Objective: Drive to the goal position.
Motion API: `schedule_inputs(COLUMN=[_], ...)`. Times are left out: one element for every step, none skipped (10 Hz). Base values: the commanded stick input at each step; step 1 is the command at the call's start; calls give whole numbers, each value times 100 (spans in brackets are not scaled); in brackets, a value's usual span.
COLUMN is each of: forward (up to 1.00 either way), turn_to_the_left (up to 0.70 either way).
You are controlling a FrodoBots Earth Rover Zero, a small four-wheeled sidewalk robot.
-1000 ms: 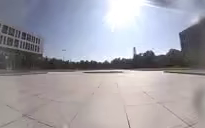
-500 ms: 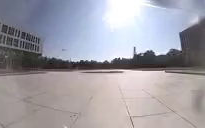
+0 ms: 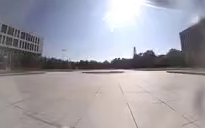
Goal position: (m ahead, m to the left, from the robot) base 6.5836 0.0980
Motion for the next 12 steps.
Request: schedule_inputs(forward=[70,70,70,70,70,70,70,70,70,70,70,70], turn_to_the_left=[0,0,0,0,0,0,0,0,0,0,0,0])
